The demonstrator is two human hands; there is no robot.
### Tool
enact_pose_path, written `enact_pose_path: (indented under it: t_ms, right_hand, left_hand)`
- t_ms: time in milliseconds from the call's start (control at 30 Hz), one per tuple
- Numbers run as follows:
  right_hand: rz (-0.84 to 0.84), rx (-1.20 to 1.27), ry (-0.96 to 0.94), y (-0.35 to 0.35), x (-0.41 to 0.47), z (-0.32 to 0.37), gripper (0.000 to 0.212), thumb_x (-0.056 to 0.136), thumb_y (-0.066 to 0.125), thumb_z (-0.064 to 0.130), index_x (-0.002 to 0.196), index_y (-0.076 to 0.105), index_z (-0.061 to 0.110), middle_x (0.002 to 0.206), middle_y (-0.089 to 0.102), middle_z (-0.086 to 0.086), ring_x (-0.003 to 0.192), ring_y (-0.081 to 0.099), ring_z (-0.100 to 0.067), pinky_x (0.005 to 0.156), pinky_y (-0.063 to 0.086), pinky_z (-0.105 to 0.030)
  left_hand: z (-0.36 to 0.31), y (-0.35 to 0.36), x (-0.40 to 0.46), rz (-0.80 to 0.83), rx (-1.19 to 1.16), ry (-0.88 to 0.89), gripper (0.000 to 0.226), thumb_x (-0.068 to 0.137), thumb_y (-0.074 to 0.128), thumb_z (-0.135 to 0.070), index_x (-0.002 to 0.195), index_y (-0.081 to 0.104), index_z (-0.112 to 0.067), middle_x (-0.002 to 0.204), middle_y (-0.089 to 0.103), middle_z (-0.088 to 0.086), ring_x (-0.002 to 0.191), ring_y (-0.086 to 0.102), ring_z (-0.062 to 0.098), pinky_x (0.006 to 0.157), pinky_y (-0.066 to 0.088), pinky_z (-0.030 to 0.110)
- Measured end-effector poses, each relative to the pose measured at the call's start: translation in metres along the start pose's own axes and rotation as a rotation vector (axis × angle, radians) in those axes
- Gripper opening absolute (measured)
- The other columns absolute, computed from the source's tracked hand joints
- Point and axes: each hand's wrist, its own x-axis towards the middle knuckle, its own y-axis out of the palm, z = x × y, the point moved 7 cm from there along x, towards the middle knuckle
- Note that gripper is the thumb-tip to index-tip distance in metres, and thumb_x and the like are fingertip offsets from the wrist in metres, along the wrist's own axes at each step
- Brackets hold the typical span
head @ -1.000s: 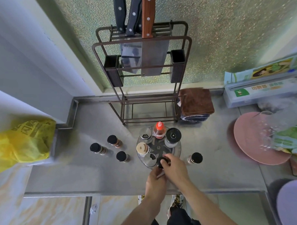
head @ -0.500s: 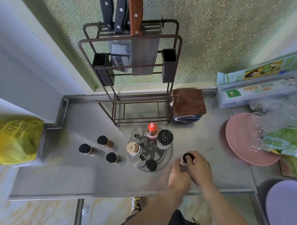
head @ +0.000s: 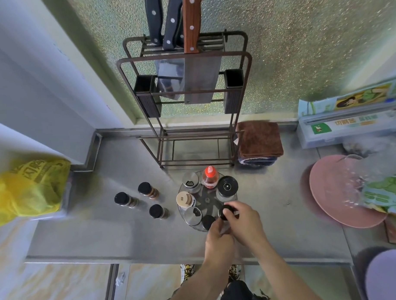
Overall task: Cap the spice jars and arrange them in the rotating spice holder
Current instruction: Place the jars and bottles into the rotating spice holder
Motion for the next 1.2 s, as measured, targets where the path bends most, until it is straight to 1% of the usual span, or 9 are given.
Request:
enact_pose_path:
  t_ms: [200,367,467,533,633,733,967,1100,1200]
  right_hand:
    - [0.067,-0.108,0.035,0.015,0.009,-0.001,0.032,0.094,0.06,0.027,0.125,0.068,0.02,0.122,0.071,-0.008,0.111,0.065,-0.025,0.095,0.048,-0.031]
    - [-0.089,-0.194,0.028,-0.007,-0.013,0.01,0.035,0.095,0.062,0.032,0.128,0.062,0.019,0.119,0.069,-0.004,0.103,0.067,-0.022,0.089,0.053,-0.035]
    - [-0.259,-0.081,-0.152,-0.015,-0.037,0.053,0.016,0.094,0.065,0.024,0.11,0.068,0.023,0.096,0.071,0.007,0.078,0.064,-0.003,0.071,0.049,-0.018]
    - [-0.191,-0.021,-0.257,0.007,-0.044,0.089,0.012,0.094,0.065,0.024,0.106,0.07,0.023,0.09,0.071,0.014,0.078,0.064,0.004,0.069,0.046,-0.007]
    - [-0.015,-0.071,-0.318,0.068,-0.04,0.126,0.024,0.098,0.06,0.026,0.12,0.067,0.019,0.109,0.073,0.006,0.098,0.068,-0.009,0.085,0.052,-0.019]
    - [0.081,-0.22,-0.271,0.127,-0.023,0.145,0.029,0.102,0.05,0.026,0.128,0.057,0.015,0.119,0.066,-0.006,0.112,0.062,-0.026,0.091,0.047,-0.037]
    - [0.177,-0.281,-0.135,0.173,0.006,0.142,0.032,0.099,0.048,0.017,0.128,0.054,0.008,0.122,0.062,-0.018,0.117,0.057,-0.035,0.094,0.043,-0.04]
    - [0.109,-0.132,-0.184,0.136,-0.018,0.16,0.03,0.098,0.054,0.022,0.126,0.061,0.017,0.118,0.064,-0.009,0.112,0.059,-0.027,0.093,0.045,-0.036]
    - [-0.003,0.02,-0.25,0.076,-0.045,0.164,0.023,0.095,0.062,0.027,0.118,0.066,0.028,0.109,0.068,0.005,0.098,0.065,-0.014,0.088,0.054,-0.029]
  left_hand:
    - [0.013,-0.002,0.012,-0.001,0.053,-0.07,0.057,0.083,0.033,0.015,0.12,0.064,-0.016,0.109,0.075,0.001,0.11,0.069,0.02,0.068,0.054,0.015]
    - [0.008,-0.03,-0.003,-0.009,0.116,-0.047,0.043,0.083,0.048,-0.002,0.112,0.071,-0.023,0.104,0.076,-0.007,0.101,0.07,0.011,0.079,0.054,0.022]
    - [-0.01,-0.086,-0.012,-0.2,0.096,0.059,0.038,0.085,0.054,0.003,0.094,0.074,-0.029,0.087,0.078,-0.012,0.089,0.072,0.006,0.075,0.052,0.019]
    - [-0.021,-0.13,-0.013,-0.363,0.09,0.092,0.034,0.088,0.056,0.001,0.092,0.073,-0.028,0.087,0.078,-0.009,0.086,0.074,0.011,0.083,0.057,0.029]
    - [-0.035,-0.178,-0.002,-0.521,0.105,0.088,0.025,0.094,0.053,-0.011,0.096,0.067,-0.032,0.1,0.074,-0.006,0.094,0.071,0.021,0.093,0.056,0.044]
    - [-0.043,-0.201,0.021,-0.566,0.111,0.086,0.023,0.097,0.051,-0.019,0.112,0.061,-0.034,0.115,0.067,-0.004,0.101,0.065,0.024,0.088,0.053,0.04]
    - [-0.036,-0.213,0.056,-0.455,0.03,-0.008,0.027,0.097,0.054,-0.014,0.115,0.073,-0.02,0.09,0.072,-0.007,0.086,0.067,0.012,0.069,0.052,0.028]
    - [-0.052,-0.212,0.026,-0.406,-0.025,0.113,0.031,0.098,0.051,-0.01,0.1,0.079,-0.024,0.098,0.08,0.002,0.098,0.074,0.021,0.093,0.058,0.041]
    - [-0.083,-0.192,-0.006,-0.264,-0.018,0.279,0.033,0.102,0.052,-0.014,0.097,0.081,-0.029,0.098,0.08,-0.005,0.097,0.075,0.012,0.094,0.055,0.034]
